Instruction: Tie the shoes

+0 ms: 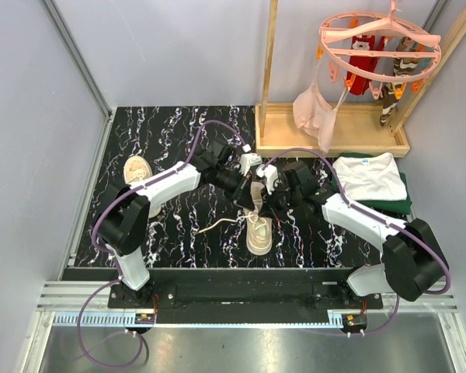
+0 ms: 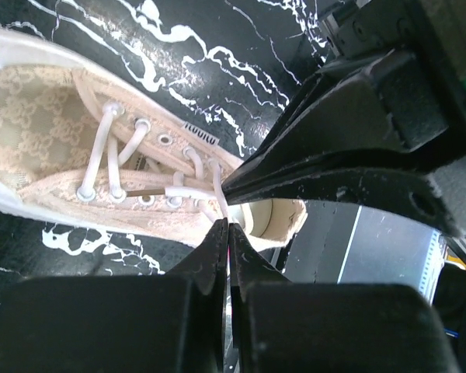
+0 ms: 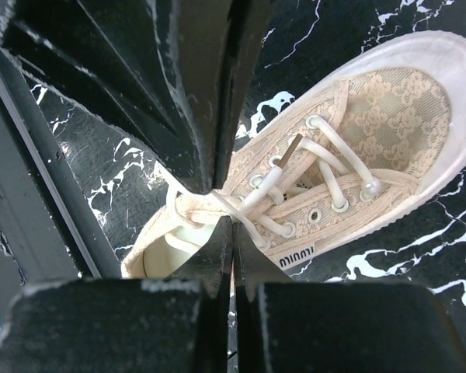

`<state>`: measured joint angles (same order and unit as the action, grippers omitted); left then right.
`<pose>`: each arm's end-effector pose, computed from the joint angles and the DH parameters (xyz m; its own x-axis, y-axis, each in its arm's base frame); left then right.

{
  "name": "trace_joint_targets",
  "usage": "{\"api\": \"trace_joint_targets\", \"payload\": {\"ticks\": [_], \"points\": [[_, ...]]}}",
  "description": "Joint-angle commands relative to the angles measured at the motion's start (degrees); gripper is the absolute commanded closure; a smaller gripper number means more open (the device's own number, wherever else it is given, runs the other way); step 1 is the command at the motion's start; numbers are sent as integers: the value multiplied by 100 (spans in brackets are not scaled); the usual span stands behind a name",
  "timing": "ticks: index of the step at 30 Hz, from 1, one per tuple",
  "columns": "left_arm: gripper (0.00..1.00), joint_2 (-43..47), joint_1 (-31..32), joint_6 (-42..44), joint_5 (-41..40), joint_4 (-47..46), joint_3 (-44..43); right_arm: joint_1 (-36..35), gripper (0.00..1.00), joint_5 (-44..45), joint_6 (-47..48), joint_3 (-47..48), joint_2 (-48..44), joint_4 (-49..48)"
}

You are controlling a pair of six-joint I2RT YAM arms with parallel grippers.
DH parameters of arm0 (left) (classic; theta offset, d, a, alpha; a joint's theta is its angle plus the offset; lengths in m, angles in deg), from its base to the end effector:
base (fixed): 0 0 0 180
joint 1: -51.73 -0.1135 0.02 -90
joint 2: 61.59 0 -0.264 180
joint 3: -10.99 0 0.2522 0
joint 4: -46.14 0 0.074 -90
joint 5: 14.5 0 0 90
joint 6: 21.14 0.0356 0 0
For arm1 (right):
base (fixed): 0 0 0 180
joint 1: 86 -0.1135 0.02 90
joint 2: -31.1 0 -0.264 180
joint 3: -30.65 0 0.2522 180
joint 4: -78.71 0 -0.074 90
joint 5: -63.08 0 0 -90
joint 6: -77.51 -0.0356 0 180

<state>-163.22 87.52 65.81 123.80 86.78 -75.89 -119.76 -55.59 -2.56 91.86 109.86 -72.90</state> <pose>0.2867 -0.2395 0.2275 -0.7057 0.4651 -0.5345 0.6965 0.3168 -0.6439 0.2251 0.1710 0.2208 -0.4566 -0.4872 -0.7444 -0.8565 0.4670 0.2197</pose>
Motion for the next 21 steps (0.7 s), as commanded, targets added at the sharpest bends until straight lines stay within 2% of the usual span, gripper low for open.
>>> {"api": "trace_joint_targets", "payload": {"ticks": [1,4,6,9,11,14,21], "points": [[100,345,-72,94,260,-86,166,-43,100,-148,-53,-200,43,-610],[97,380,-125,155,312,-42,289,-43,100,-104,-27,-226,104,-742],[80,450,-142,190,338,-16,342,-43,100,-122,-18,-235,139,-830],[68,521,-291,252,348,-24,395,-78,100,-96,35,-288,183,-945],[67,538,-528,95,234,-216,387,-78,100,-87,44,-305,175,-980],[59,495,-801,-283,-21,-472,325,-87,100,-87,44,-314,157,-980],[46,117,-697,-1047,-153,-832,184,-87,100,-69,44,-306,175,-980]]}}
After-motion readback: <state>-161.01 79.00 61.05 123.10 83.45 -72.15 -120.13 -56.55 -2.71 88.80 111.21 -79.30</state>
